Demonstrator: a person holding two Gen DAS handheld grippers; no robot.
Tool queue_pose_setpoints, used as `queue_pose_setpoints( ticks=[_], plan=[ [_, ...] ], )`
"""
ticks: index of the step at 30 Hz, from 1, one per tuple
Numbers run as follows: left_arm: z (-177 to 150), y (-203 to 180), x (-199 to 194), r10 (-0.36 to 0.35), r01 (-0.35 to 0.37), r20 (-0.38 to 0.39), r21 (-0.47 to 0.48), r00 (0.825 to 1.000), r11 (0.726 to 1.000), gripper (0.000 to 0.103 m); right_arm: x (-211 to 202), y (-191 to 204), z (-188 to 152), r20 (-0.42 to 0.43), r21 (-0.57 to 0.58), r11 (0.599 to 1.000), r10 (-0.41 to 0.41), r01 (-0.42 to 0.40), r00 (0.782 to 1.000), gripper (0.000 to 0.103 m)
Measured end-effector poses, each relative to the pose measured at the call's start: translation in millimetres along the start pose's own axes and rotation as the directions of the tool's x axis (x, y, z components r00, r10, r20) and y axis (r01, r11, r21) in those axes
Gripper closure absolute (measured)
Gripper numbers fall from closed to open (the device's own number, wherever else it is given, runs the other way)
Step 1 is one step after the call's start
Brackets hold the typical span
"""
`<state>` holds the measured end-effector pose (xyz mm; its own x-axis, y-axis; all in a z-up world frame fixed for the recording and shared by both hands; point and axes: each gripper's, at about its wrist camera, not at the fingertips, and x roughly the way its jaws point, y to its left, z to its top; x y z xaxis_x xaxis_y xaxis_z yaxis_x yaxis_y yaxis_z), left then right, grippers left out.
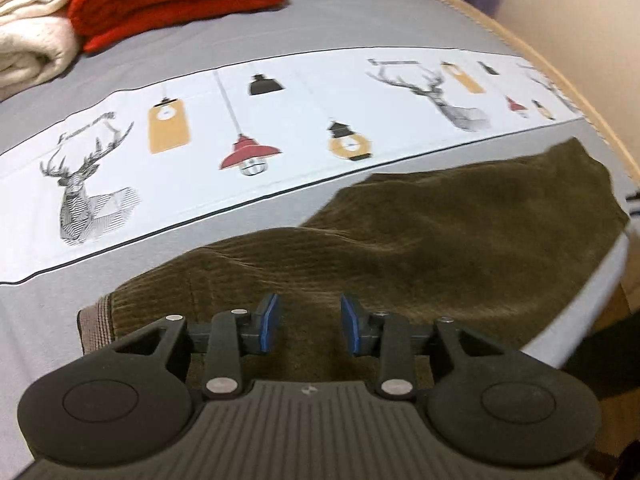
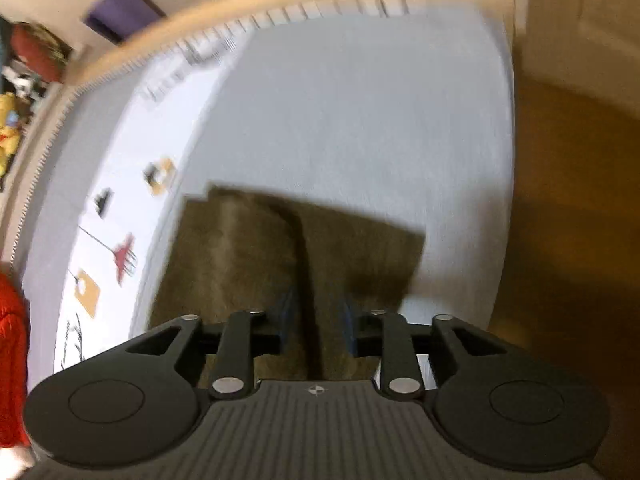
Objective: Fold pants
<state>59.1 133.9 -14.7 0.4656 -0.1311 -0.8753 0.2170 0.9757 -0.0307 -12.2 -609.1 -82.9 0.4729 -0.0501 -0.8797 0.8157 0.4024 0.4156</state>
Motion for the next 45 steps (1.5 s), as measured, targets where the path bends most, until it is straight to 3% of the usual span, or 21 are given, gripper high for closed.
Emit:
queue_pose_setpoints(
  ticks=[3, 9, 12, 18, 23, 26, 35, 37, 39, 41, 43, 45],
  plan=[
    [7, -5, 3, 0.009, -0.009, 0.001, -0.003, 1.000, 1.000, 0.059, 21, 1, -2, -0.071, -0.002, 1.000, -0.001, 0.001, 0.997, 0.072],
    [8, -15, 10, 0.005, -0.005, 0.001, 0.020, 1.000, 1.000, 0.056, 46, 26, -15, -0.122, -0.158, 0.986, -0.073, 0.053, 0.990, 0.070],
    [9, -14, 11, 0.007, -0.007, 0.001, 0.017, 1.000, 1.000, 0.055, 57, 41, -23, -0.115, -0.257, 0.958, -0.160, 0.127, 0.980, 0.066],
    [6, -3, 10, 0.013, -0.013, 0.001, 0.002, 1.000, 1.000, 0.052, 55, 58, -29, -0.068, -0.282, 0.948, -0.175, 0.149, 0.982, 0.066],
    [3, 5, 10, 0.023, -0.023, -0.007, -0.009, 1.000, 1.000, 0.052, 37, 94, -44, 0.018, -0.433, 0.897, -0.087, 0.086, 0.996, 0.066],
    [3, 6, 10, 0.023, -0.023, -0.005, -0.009, 1.000, 1.000, 0.052, 45, 103, -50, 0.024, -0.485, 0.869, -0.095, 0.095, 0.995, 0.066],
    [2, 8, 8, 0.024, -0.024, -0.004, -0.016, 1.000, 1.000, 0.051, 42, 114, -56, 0.004, -0.509, 0.860, 0.033, -0.026, 0.999, 0.064],
    [1, 8, 8, 0.023, -0.023, -0.006, -0.014, 1.000, 1.000, 0.051, 34, 122, -58, -0.018, -0.520, 0.844, 0.142, -0.131, 0.990, 0.064],
    [2, 8, 9, 0.025, -0.025, -0.009, -0.013, 1.000, 1.000, 0.051, 24, 134, -65, -0.056, -0.572, 0.782, 0.264, -0.248, 0.963, 0.065],
    [1, 8, 9, 0.026, -0.026, -0.011, -0.014, 1.000, 1.000, 0.050, 18, 140, -69, -0.079, -0.598, 0.740, 0.327, -0.307, 0.942, 0.066],
    [1, 8, 9, 0.028, -0.028, -0.013, -0.013, 1.000, 1.000, 0.049, 21, 137, -66, -0.030, -0.578, 0.781, 0.268, -0.235, 0.963, 0.066],
    [0, 8, 9, 0.031, -0.031, -0.015, -0.011, 0.999, 0.999, 0.049, 28, 125, -54, 0.025, -0.510, 0.850, 0.165, -0.129, 0.986, 0.065]
  ],
)
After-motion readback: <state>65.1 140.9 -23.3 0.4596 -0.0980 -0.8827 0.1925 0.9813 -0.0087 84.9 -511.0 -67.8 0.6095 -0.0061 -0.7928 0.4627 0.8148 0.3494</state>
